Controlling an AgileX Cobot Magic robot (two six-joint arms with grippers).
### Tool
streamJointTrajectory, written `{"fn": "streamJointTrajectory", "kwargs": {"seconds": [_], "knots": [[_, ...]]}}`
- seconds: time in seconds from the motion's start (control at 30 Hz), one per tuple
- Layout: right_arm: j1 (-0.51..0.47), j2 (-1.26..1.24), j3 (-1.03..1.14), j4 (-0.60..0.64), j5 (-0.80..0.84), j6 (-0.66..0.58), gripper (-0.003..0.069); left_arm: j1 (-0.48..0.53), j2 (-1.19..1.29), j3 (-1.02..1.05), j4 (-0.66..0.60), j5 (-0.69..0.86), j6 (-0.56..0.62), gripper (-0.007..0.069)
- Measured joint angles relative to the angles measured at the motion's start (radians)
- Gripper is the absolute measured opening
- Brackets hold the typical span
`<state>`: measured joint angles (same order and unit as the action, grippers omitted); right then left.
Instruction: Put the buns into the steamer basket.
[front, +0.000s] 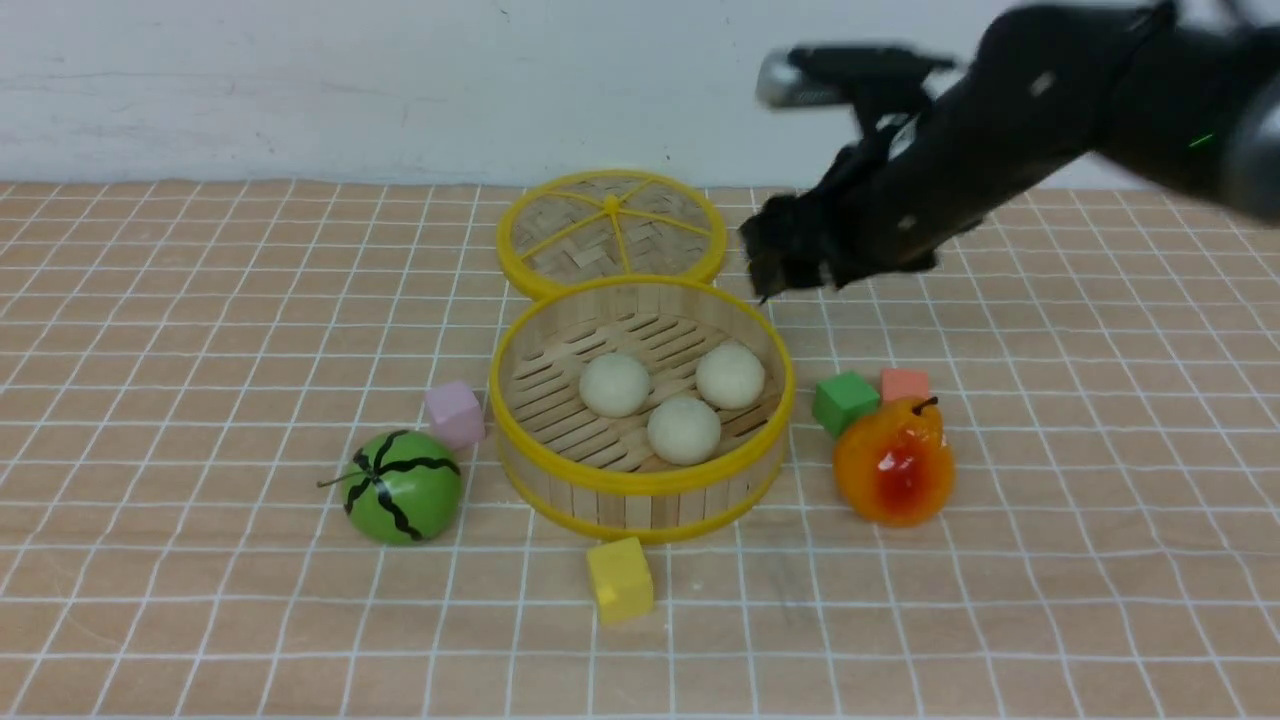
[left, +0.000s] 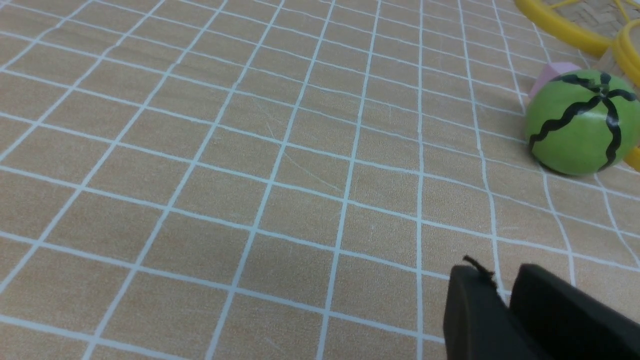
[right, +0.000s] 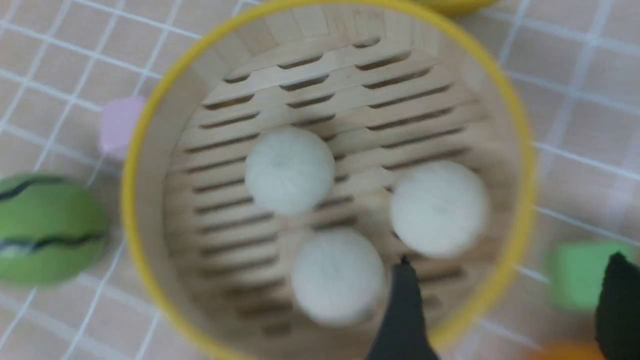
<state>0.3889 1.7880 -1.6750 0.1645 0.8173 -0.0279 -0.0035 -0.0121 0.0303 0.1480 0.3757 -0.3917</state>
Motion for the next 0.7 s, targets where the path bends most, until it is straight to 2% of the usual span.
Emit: {"fn": "streamJointTrajectory", "kwargs": {"seconds": [0.07,0.1,0.13,0.17,0.27,0.3,0.43,0.47,0.53,0.57,0.67,0.7], "knots": [[0.000,-0.070,0.000,-0.054,0.059,0.022,0.0504,0.000,0.000,0.000,0.000,0.000,0.000,0.0116],[0.000,-0.151,0.000,-0.123,0.121,0.054,0.0497,0.000,0.000,0.000,0.000,0.000,0.000,0.0118],[0.000,-0.161,0.000,-0.123,0.128,0.062,0.0495,0.000,0.000,0.000,0.000,0.000,0.000,0.0120],[0.000,-0.253,0.007,-0.178,0.177,0.091,0.0465,0.000,0.000,0.000,0.000,0.000,0.000,0.0121],[0.000,-0.392,0.050,-0.226,0.200,0.117,0.0386,0.000,0.000,0.000,0.000,0.000,0.000,0.0124],[0.000,-0.459,0.088,-0.236,0.193,0.120,0.0335,0.000,0.000,0.000,0.000,0.000,0.000,0.0123],[0.000,-0.670,0.284,-0.266,0.114,0.131,0.0139,0.000,0.000,0.000,0.000,0.000,0.000,0.0127],[0.000,-0.680,0.297,-0.266,0.114,0.133,0.0129,0.000,0.000,0.000,0.000,0.000,0.000,0.0128],[0.000,-0.820,0.504,-0.273,0.023,0.179,0.0003,0.000,0.000,0.000,0.000,0.000,0.000,0.0130],[0.000,-0.829,0.520,-0.273,0.023,0.183,0.0000,0.000,0.000,0.000,0.000,0.000,0.000,0.0130],[0.000,-0.982,0.820,-0.267,-0.131,0.258,-0.0020,0.000,0.000,0.000,0.000,0.000,0.000,0.0132],[0.000,-0.990,0.836,-0.266,-0.140,0.264,-0.0020,0.000,0.000,0.000,0.000,0.000,0.000,0.0133]]}}
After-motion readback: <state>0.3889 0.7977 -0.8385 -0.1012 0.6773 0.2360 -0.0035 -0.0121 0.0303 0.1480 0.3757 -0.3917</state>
